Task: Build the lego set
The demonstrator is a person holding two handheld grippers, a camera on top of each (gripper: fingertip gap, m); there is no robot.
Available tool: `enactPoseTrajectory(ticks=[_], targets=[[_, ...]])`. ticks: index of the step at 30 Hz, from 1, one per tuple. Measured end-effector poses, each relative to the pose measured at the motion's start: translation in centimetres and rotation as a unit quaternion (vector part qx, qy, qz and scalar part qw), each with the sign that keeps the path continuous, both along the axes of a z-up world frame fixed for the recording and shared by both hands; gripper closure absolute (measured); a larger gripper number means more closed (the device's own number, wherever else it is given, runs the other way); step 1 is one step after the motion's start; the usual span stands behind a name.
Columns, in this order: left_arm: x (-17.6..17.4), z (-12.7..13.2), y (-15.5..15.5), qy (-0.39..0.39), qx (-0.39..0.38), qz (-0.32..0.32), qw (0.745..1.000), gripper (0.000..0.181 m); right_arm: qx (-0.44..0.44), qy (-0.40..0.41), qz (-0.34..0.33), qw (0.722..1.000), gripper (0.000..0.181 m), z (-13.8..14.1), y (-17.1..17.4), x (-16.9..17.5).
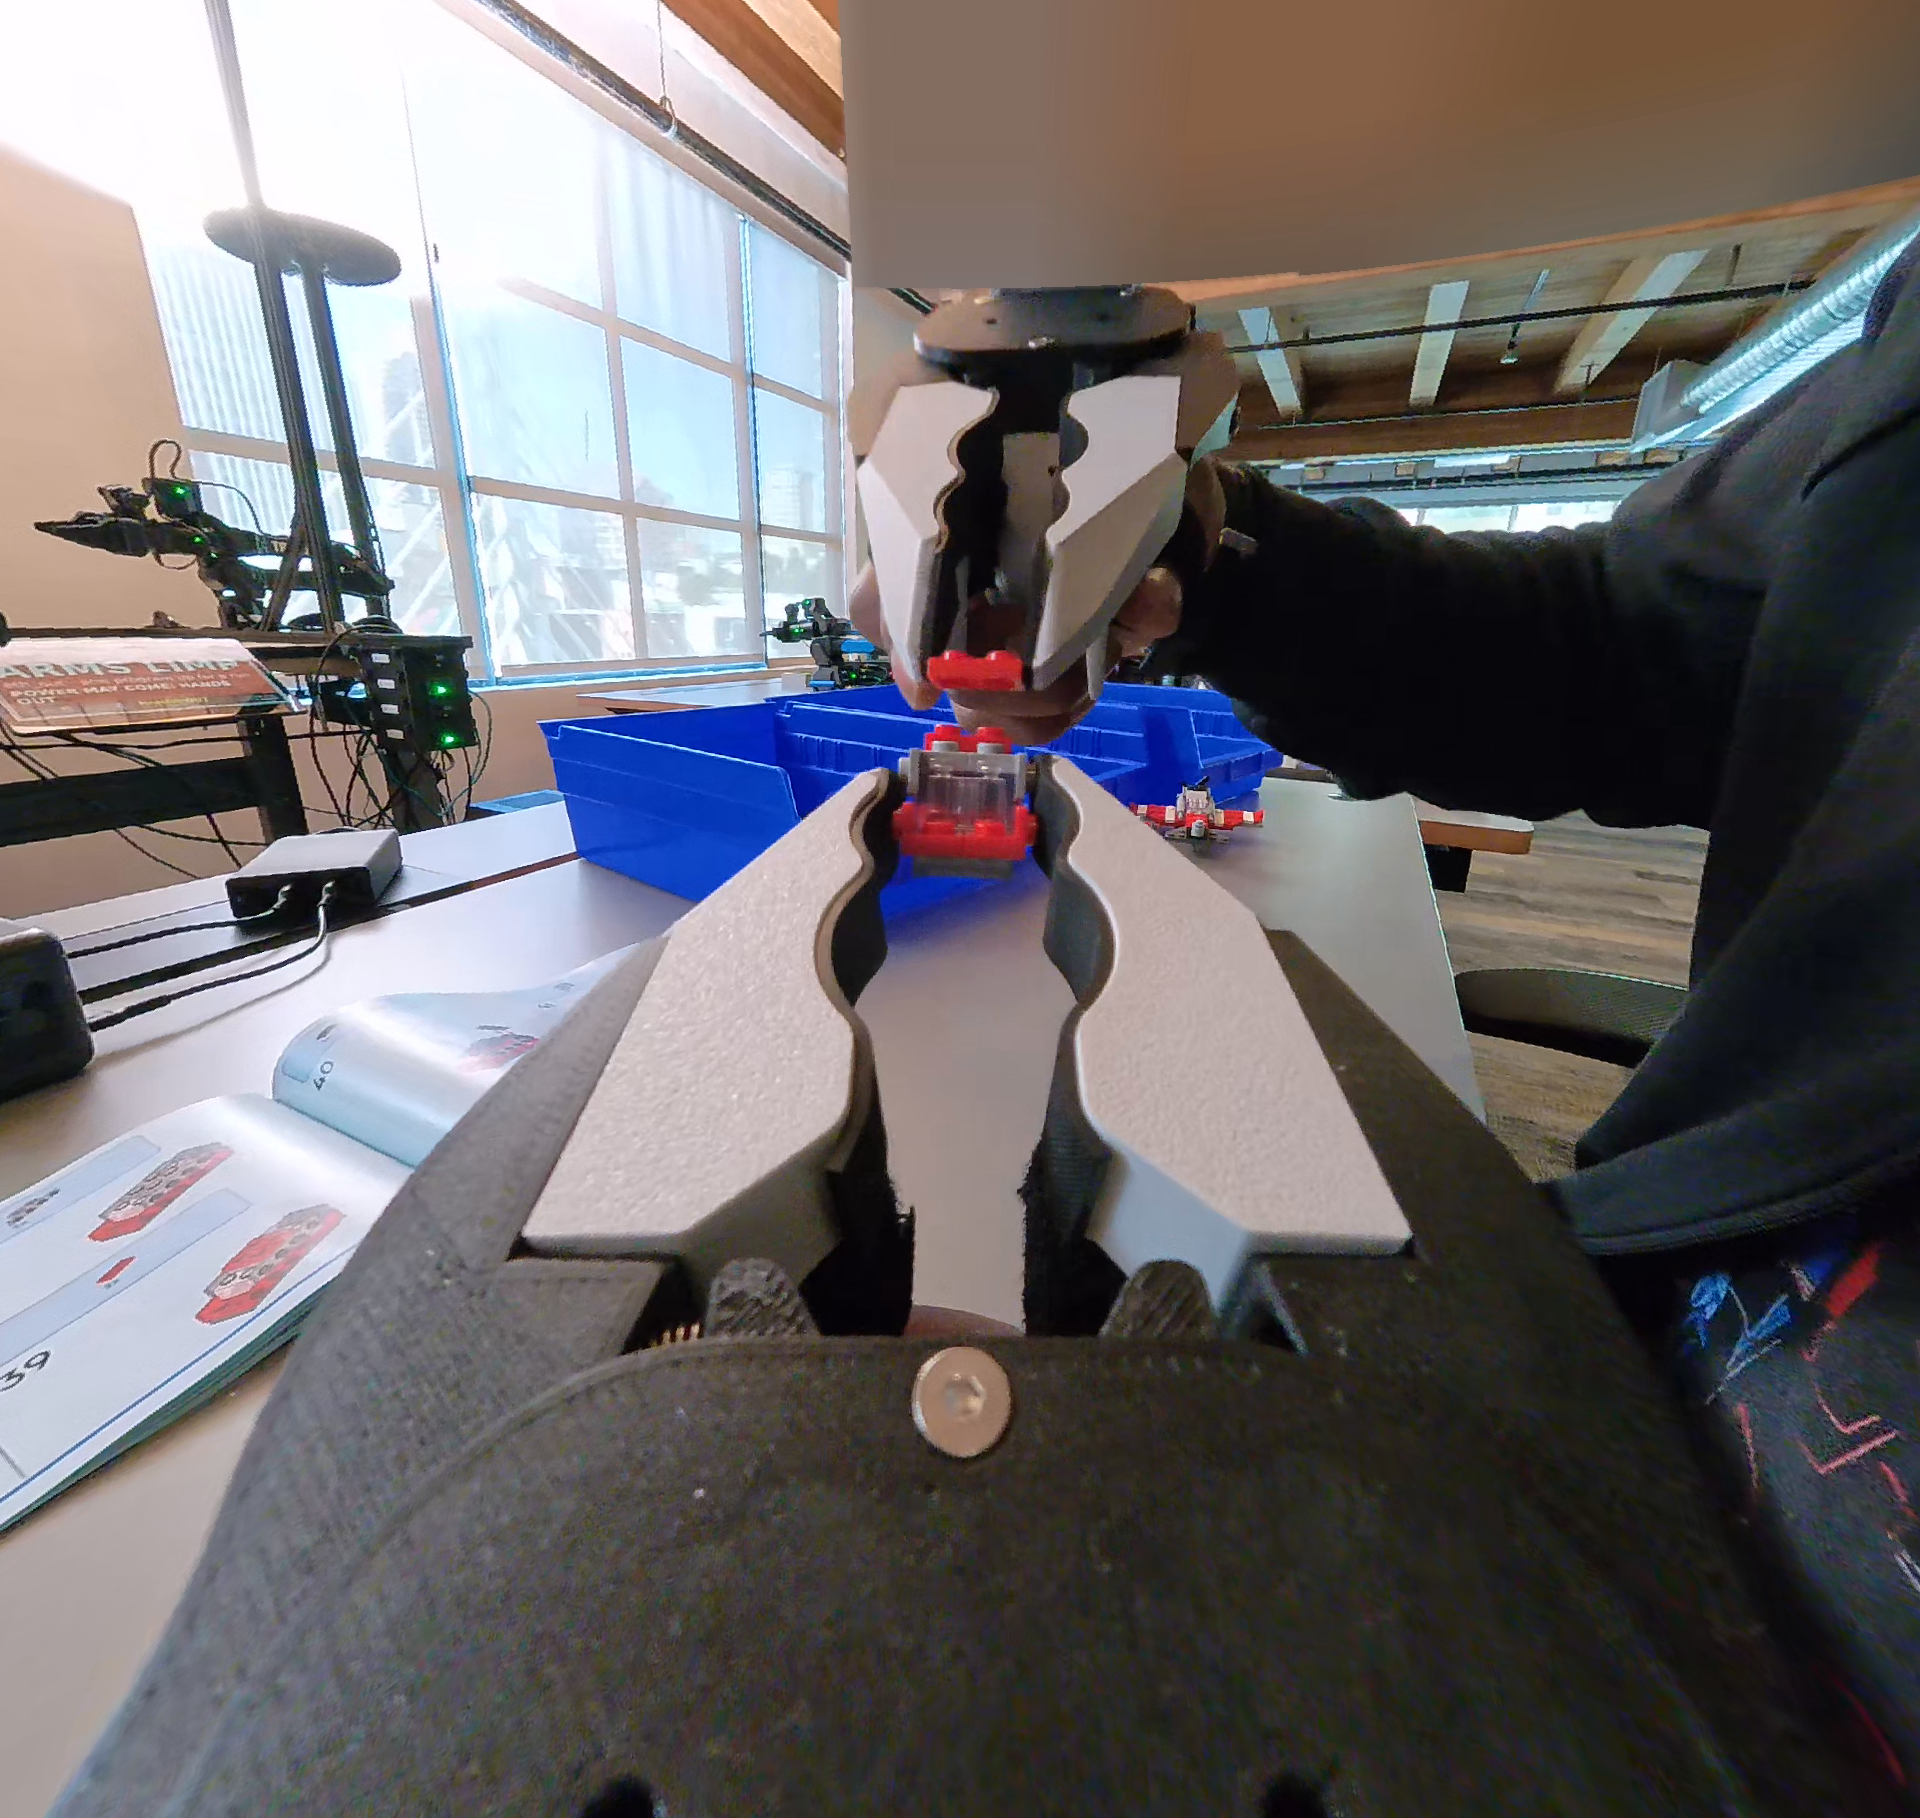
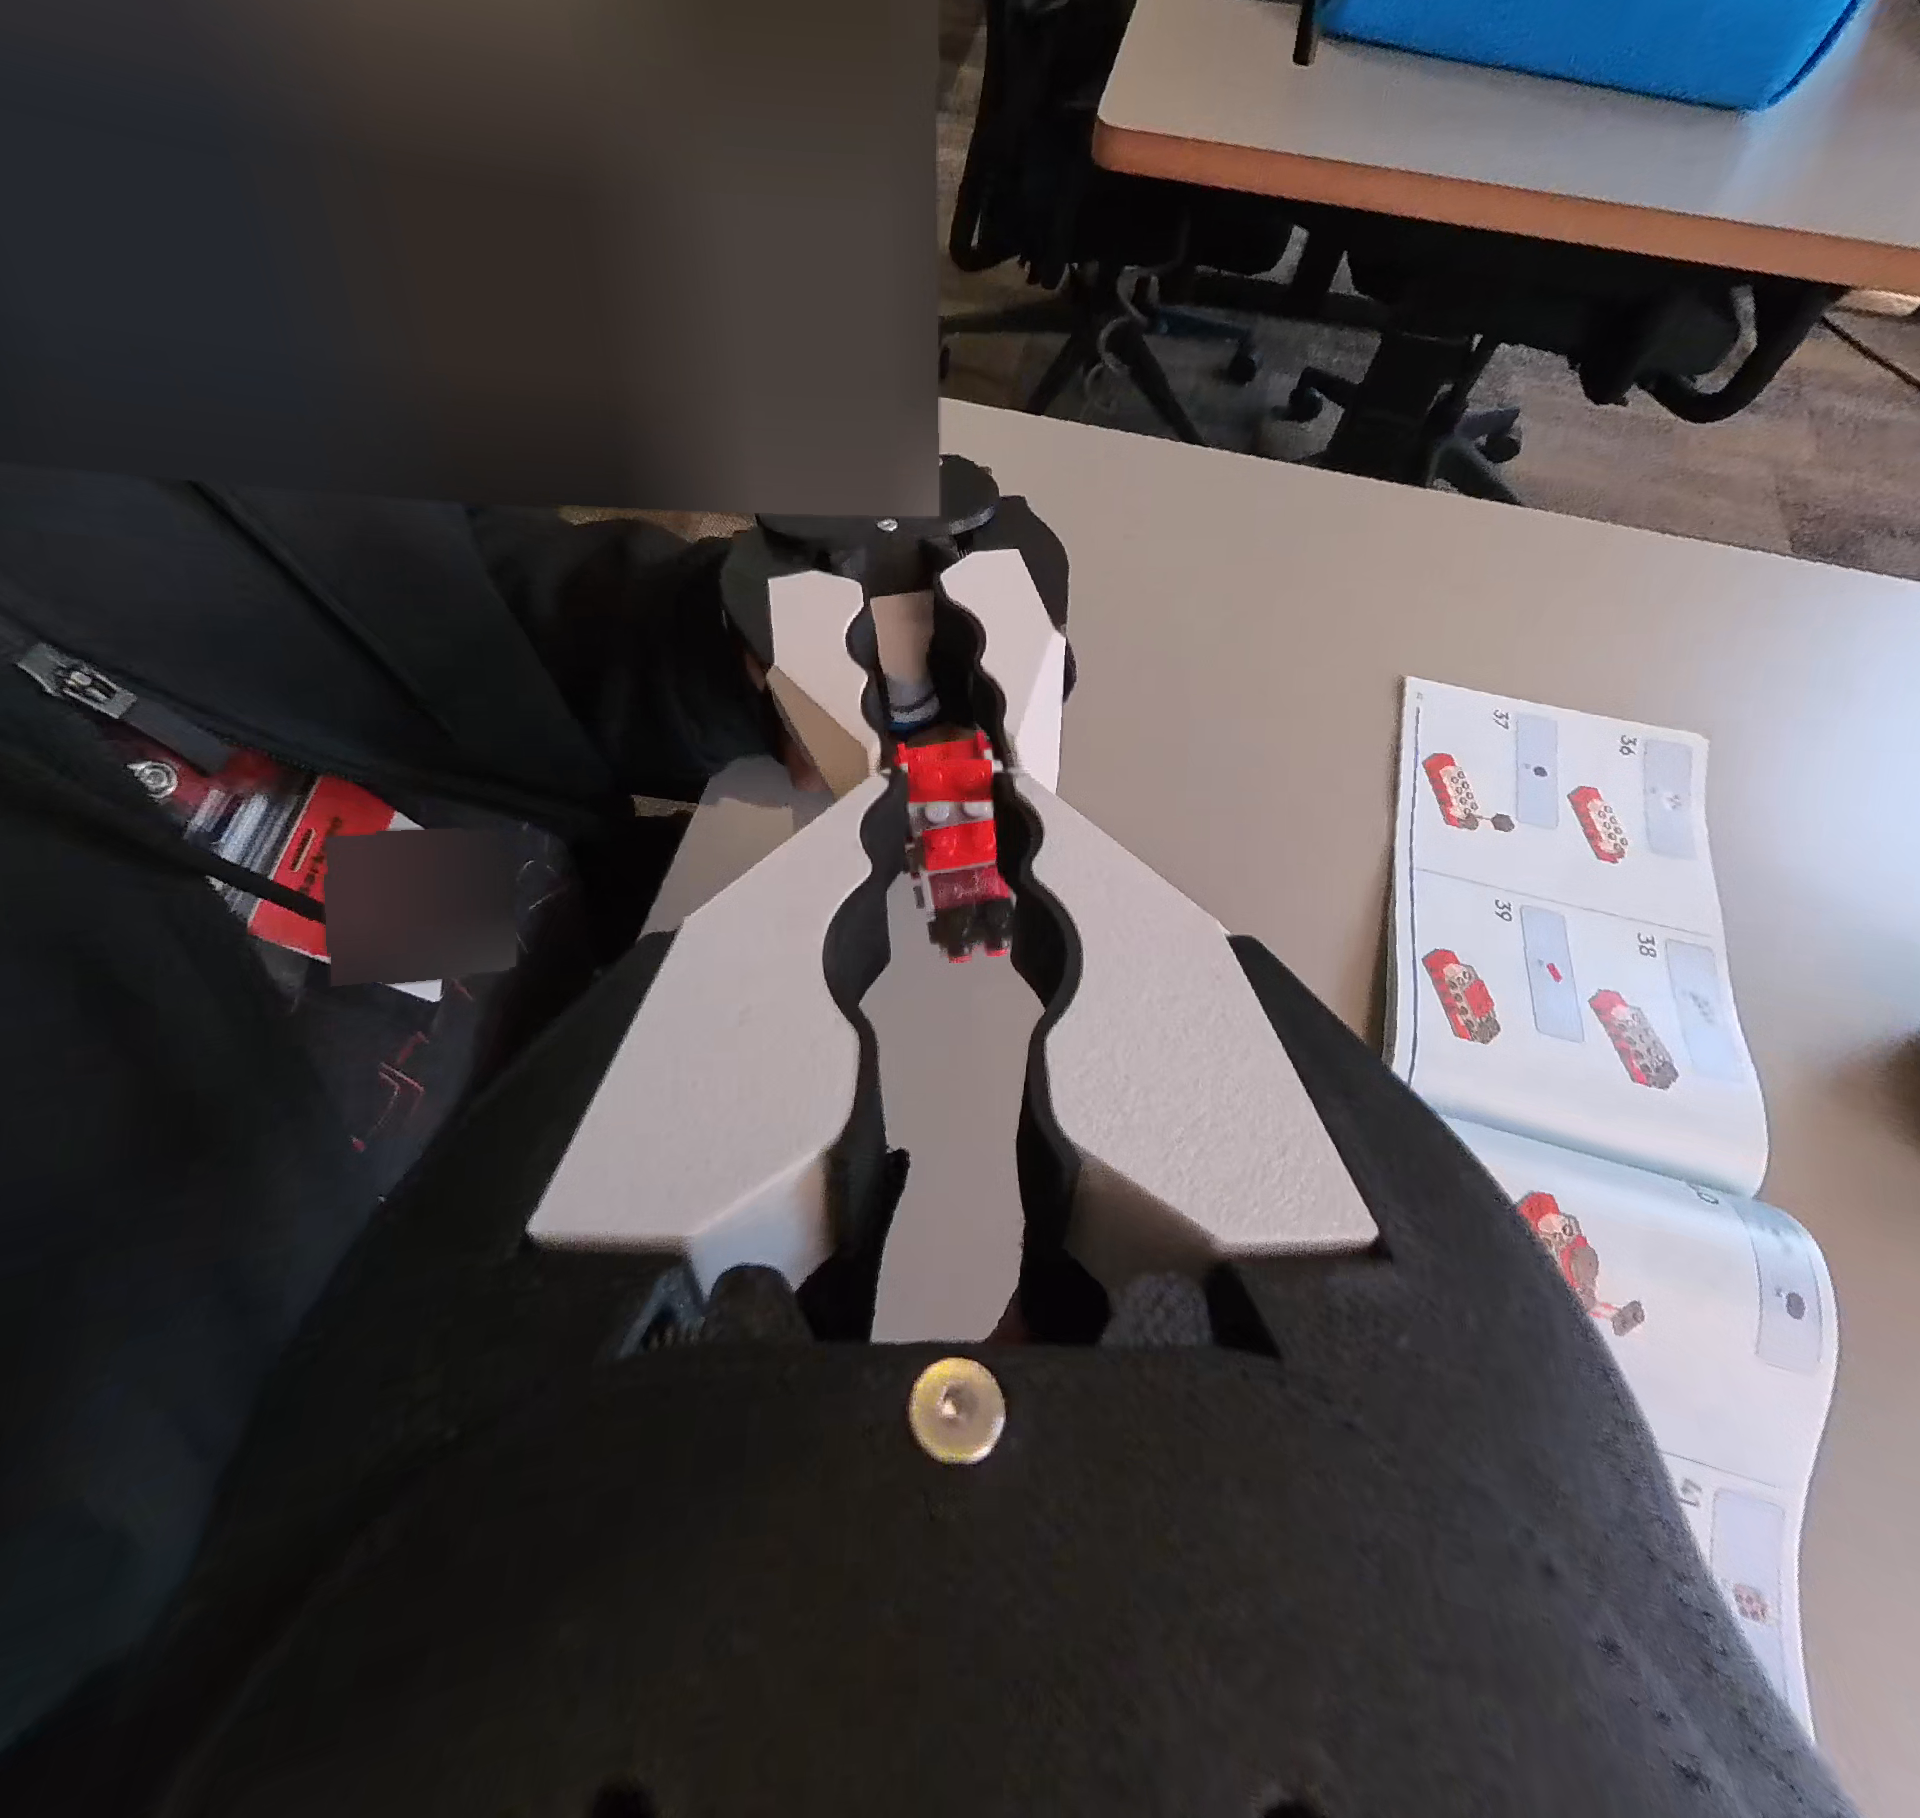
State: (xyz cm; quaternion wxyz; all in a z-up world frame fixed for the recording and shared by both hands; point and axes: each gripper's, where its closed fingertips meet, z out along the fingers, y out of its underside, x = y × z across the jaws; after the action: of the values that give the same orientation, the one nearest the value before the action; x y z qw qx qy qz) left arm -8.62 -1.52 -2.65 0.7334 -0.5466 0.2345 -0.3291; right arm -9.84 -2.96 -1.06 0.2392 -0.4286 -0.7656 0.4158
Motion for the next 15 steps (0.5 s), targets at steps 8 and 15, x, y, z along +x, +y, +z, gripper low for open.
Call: enactPoseTrajectory(ticks=[8, 15], targets=[[0.08, 0.13, -0.17, -0.002, 0.004, -0.005, 1.000, 0.156, 0.012, -0.017, 0.006, 1.000, 0.164, -0.76, -0.22, 0.01], [0.22, 0.05, -0.23, 0.003, 0.005, -0.006, 1.000, 0.156, 0.014, -0.022, 0.008, 1.000, 0.163, -1.02, -0.12, 0.18]])
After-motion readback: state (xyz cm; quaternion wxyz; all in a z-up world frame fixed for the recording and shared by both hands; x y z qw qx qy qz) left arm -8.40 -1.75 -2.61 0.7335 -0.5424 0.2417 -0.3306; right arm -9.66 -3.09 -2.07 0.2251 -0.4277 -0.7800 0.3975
